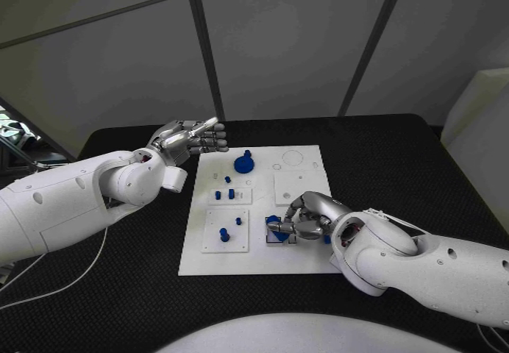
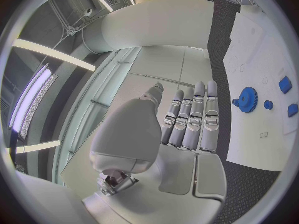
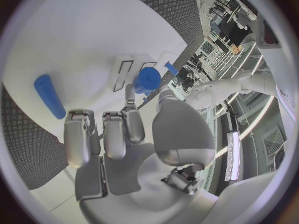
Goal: Assemble the parts on the task board
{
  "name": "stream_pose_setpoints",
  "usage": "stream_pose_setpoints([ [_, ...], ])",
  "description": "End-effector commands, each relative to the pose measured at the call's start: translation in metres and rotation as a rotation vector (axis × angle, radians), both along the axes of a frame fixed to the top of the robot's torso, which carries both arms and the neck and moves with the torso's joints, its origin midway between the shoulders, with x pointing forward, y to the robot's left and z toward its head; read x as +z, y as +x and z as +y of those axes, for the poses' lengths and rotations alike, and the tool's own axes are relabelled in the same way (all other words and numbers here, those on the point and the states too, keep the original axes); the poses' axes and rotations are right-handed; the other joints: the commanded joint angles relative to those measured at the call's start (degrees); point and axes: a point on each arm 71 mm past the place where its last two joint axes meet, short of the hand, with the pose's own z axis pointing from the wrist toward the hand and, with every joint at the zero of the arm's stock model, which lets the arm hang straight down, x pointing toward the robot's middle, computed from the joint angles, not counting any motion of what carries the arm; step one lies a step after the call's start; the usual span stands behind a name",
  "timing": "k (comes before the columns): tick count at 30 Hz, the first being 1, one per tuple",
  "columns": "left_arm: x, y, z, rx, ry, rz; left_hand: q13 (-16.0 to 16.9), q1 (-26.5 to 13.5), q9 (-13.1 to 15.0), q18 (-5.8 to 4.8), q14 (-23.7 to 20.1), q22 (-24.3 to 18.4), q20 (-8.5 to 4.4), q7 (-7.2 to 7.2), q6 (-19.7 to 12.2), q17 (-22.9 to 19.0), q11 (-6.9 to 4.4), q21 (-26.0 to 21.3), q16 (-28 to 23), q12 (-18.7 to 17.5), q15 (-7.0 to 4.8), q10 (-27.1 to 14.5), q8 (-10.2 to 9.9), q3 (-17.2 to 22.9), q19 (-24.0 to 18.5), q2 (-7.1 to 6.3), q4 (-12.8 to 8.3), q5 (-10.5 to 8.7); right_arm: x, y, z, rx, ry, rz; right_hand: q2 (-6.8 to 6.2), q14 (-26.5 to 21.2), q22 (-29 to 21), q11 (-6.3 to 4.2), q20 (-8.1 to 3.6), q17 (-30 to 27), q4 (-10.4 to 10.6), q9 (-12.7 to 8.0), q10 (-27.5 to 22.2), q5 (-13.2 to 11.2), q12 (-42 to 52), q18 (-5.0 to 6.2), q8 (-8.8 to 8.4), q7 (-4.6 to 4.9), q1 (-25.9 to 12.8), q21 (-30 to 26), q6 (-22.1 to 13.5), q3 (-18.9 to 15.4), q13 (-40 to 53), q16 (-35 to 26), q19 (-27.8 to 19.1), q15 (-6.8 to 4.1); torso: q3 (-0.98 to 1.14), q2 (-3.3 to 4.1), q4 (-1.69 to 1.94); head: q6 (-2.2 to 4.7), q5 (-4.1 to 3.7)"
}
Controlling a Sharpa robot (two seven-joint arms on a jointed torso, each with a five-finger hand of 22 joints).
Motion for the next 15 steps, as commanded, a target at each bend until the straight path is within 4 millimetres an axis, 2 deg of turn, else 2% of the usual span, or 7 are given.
stream_pose_setpoints([
  [1, 0.0012, -0.0002, -0.001, -0.012, -0.003, -0.002, -0.02, 0.25, -0.05, -0.75, -0.07, -0.06, 0.17, 0.0, -0.29, 0.07, -0.01, -0.1, -0.18, 0.18, 0.21, -0.3, 0.09, -0.4, -0.09, 0.01, -0.01, -0.05, 0.0046, -0.0026, 0.0038, 0.035, 0.01, -0.029, 0.37, 4.76, 13.49, -0.27, -0.02, 8.46, 0.02, 0.31, 0.25, 1.36, 0.32, -0.55, 0.11, -0.29, 0.98, 0.15, 0.27, 0.41, 4.05, -0.18, 3.99, -0.12, 0.04, -0.02, -0.04, -0.03, 0.01],
  [15, 0.0007, -0.0002, -0.0004, -0.012, -0.001, 0.001, -0.02, 0.23, -0.05, -0.75, -0.09, -0.13, 0.19, 0.04, -0.35, 0.08, 0.02, -0.1, -0.21, 0.18, 0.23, -0.35, 0.08, -0.5, -0.11, 0.01, 0.0, -0.05, 0.0052, -0.007, 0.0066, 0.073, -0.007, -0.011, 2.04, 4.88, 13.86, -0.72, -0.38, 9.01, -0.15, 0.71, 0.8, 3.87, 0.97, -0.72, -0.2, -0.78, 2.51, 0.7, 1.7, 0.13, 4.89, 0.14, 4.43, -0.51, -0.01, 0.03, 0.06, 0.01, -0.04],
])
